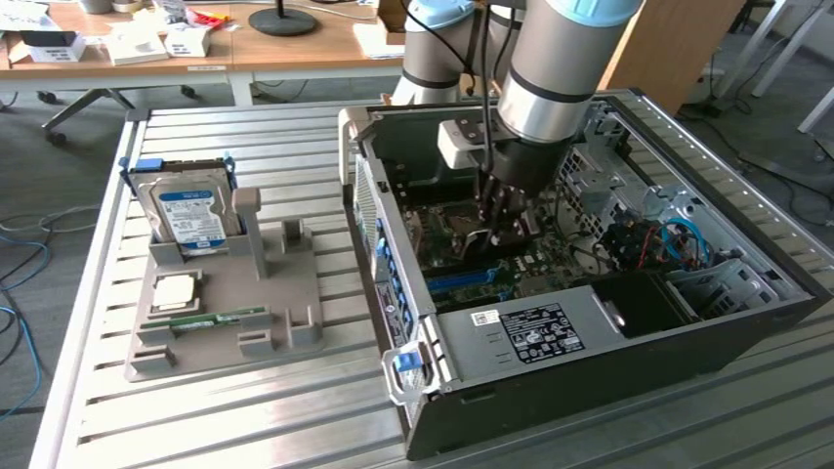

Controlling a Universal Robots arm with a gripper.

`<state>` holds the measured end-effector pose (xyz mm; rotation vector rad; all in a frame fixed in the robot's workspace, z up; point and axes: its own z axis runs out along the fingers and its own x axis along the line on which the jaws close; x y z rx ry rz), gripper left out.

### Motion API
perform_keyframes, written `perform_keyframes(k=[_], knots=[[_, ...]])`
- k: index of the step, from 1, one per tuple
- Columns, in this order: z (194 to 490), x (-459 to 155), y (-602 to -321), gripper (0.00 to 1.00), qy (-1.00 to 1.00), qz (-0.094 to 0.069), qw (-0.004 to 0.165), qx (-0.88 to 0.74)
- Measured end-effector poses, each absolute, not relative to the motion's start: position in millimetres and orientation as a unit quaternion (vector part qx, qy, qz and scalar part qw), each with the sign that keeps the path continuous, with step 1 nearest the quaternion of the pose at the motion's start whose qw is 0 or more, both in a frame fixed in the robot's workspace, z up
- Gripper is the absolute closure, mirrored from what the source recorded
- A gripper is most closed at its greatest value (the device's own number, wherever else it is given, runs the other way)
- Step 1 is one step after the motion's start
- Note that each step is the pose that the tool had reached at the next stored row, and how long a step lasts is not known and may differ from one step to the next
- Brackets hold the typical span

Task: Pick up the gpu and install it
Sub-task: 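Insert the gpu into the slot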

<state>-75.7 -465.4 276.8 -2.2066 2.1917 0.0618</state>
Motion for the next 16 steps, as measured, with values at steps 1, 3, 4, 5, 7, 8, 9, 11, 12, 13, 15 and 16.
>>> perform_keyframes(k=[1, 3, 4, 5, 7, 8, 9, 11, 12, 13, 15, 16], knots=[[276.2, -75.7, -465.4, 0.74, 0.704, 0.02, 0.015, -0.709], [275.0, -75.7, -465.4, 0.74, 0.704, 0.02, 0.015, -0.709], [274.5, -75.7, -465.4, 0.74, 0.705, 0.02, 0.015, -0.709], [274.1, -75.7, -465.4, 0.74, 0.705, 0.02, 0.015, -0.709], [273.5, -75.7, -465.4, 0.74, 0.705, 0.02, 0.015, -0.709], [273.3, -75.7, -465.4, 0.74, 0.705, 0.02, 0.015, -0.709], [273.0, -75.7, -465.4, 0.74, 0.705, 0.02, 0.015, -0.709], [272.6, -75.7, -465.4, 0.74, 0.704, 0.02, 0.015, -0.709], [272.6, -75.7, -465.4, 0.74, 0.705, 0.02, 0.015, -0.709], [272.6, -75.7, -465.4, 0.74, 0.705, 0.02, 0.015, -0.709], [272.5, -75.7, -465.4, 0.74, 0.705, 0.02, 0.015, -0.709], [272.5, -76.1, -465.4, 0.74, 0.705, 0.02, 0.015, -0.709]])
